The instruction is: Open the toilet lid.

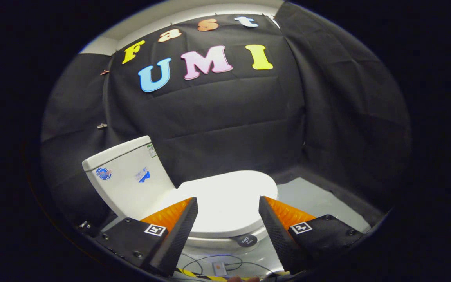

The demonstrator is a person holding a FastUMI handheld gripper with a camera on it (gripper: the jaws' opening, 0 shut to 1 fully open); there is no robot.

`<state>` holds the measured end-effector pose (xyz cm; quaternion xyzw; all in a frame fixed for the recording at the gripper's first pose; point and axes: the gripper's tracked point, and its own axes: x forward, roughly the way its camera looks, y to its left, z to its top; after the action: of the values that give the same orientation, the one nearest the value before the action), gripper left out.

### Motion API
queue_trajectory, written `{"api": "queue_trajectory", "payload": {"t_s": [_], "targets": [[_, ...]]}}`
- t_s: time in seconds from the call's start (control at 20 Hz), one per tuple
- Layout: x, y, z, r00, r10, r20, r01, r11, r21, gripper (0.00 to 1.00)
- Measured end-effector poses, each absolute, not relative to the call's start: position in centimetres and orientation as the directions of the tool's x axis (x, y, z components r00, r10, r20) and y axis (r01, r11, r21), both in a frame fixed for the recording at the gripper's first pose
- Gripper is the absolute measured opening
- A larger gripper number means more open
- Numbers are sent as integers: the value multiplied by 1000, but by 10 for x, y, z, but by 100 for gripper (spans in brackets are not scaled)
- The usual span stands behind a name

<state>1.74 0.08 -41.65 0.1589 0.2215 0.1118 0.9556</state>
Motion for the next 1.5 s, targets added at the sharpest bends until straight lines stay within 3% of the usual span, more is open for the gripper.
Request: {"api": "queue_trajectory", "payload": {"t_s": [0.5,0.75,1.05,1.3,1.4,1.45,1.5], "targets": [[13,-24,-500,745,387,-543,61,772,633,98],[11,-29,-541,660,437,-612,136,730,669,99],[4,-24,-573,563,527,-637,284,600,748,98],[10,-11,-579,537,581,-611,299,547,782,97],[12,-11,-585,525,589,-614,314,537,783,95],[11,-9,-588,520,593,-614,325,528,785,81],[11,-7,-590,518,597,-612,338,515,788,78]]}}
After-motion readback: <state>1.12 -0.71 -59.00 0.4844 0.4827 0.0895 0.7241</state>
